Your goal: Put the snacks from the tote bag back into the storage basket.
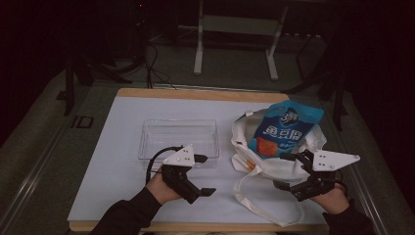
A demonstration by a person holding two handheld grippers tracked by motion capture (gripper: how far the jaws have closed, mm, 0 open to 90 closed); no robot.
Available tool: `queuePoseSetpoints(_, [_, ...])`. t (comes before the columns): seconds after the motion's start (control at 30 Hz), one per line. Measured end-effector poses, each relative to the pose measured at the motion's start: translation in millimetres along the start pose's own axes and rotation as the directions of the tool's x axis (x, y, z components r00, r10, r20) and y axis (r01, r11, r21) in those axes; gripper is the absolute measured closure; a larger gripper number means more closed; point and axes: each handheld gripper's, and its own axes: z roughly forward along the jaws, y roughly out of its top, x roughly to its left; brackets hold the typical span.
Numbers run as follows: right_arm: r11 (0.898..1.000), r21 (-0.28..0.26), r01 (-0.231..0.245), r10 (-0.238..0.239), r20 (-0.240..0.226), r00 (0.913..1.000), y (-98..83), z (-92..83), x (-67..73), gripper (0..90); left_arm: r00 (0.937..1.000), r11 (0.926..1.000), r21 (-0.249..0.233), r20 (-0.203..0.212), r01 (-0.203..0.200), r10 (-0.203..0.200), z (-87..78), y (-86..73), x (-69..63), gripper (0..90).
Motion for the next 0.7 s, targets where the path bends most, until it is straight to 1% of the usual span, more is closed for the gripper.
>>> queuePoseSetpoints(0.03, [1.0,-0.006,-0.001,0.001,0.0,1.0,1.0,-2.5,-1.6,12.9,1.0,0.9997,-0.024,-0.001,-0.008,0.008,1.1,8.3,4.9,0.7])
queuePoseSetpoints(0.07, [1.0,-0.008,0.001,-0.001,0.011,0.9999,2.0,-5.2,-3.2,12.9,0.9999,0.9994,-0.033,0.001,-0.011,0.011,1.5,12.3,7.9,0.7])
queuePoseSetpoints(0.1, [1.0,-0.008,0.002,-0.002,0.017,0.9999,2.6,-8.1,-4.9,13.0,0.9999,0.9994,-0.033,0.001,-0.011,0.011,1.5,12.3,7.9,0.7])
queuePoseSetpoints(0.13, [1.0,-0.013,0.003,-0.003,0.024,0.9997,3.0,-10.9,-6.8,13.0,0.9999,0.9986,-0.052,-0.006,-0.014,0.013,3.4,19.9,13.1,0.7])
queuePoseSetpoints(0.17, [1.0,-0.019,0.004,-0.003,0.035,0.9994,3.2,-13.9,-8.8,13.1,0.9999,0.9982,-0.058,-0.002,-0.017,0.017,4.7,23.8,15.6,0.8])
queuePoseSetpoints(0.23, [1.0,-0.025,-0.005,0.006,0.042,0.9991,3.4,-19.5,-13.4,13.1,0.9997,0.9969,-0.075,-0.01,-0.022,0.021,7.2,31.0,19.7,0.8])
queuePoseSetpoints(0.27, [0.999,-0.031,-0.007,0.009,0.055,0.9985,3.2,-22.3,-15.2,13.2,0.9997,0.9964,-0.082,-0.005,-0.023,0.022,8.9,34.6,21.8,0.8])
queuePoseSetpoints(0.33, [0.999,-0.035,-0.008,0.01,0.077,0.997,2.3,-27.8,-18.6,13.5,0.9994,0.9951,-0.092,-0.008,-0.035,0.034,12.9,41.2,25.6,0.8])
queuePoseSetpoints(0.37, [0.999,-0.037,-0.006,0.009,0.09,0.9959,1.6,-30.1,-20.5,13.5,0.9992,0.995,-0.091,-0.009,-0.04,0.04,15.5,44.3,27.9,0.7])
queuePoseSetpoints(0.4, [0.999,-0.038,-0.01,0.014,0.097,0.9951,0.6,-32.4,-22.7,13.5,0.9988,0.9945,-0.094,-0.019,-0.046,0.044,18.4,47.1,29.8,0.7])
queuePoseSetpoints(0.43, [0.999,-0.038,-0.01,0.014,0.097,0.9951,0.6,-32.4,-22.7,13.5,0.9988,0.9945,-0.094,-0.019,-0.046,0.044,18.4,47.1,29.8,0.7])
queuePoseSetpoints(0.47, [0.999,-0.038,-0.014,0.018,0.121,0.9925,-1.8,-36.2,-26.9,13.4,0.9988,0.9937,-0.101,-0.009,-0.048,0.047,24.4,52.2,34.8,0.7])
queuePoseSetpoints(0.5, [0.999,-0.037,-0.019,0.023,0.129,0.9913,-3.3,-37.8,-29.0,13.5,0.9986,0.9932,-0.104,-0.014,-0.052,0.051,27.4,54.4,37.1,0.8])
queuePoseSetpoints(0.63, [0.999,-0.042,-0.022,0.029,0.171,0.9849,-11.6,-44.8,-38.6,14.8,0.9985,0.9924,-0.11,0.005,-0.054,0.055,40.8,62.2,47.4,0.7])
queuePoseSetpoints(0.67, [0.999,-0.038,-0.024,0.03,0.185,0.9823,-13.9,-46.6,-41.2,15.3,0.9983,0.9927,-0.105,-0.003,-0.059,0.059,44.8,63.8,49.6,0.7])
queuePoseSetpoints(0.7, [0.999,-0.037,-0.027,0.033,0.19,0.9812,-16.3,-48.2,-44.2,17.5,0.998,0.9925,-0.105,0.002,-0.063,0.064,48.7,65.2,52.3,0.7])
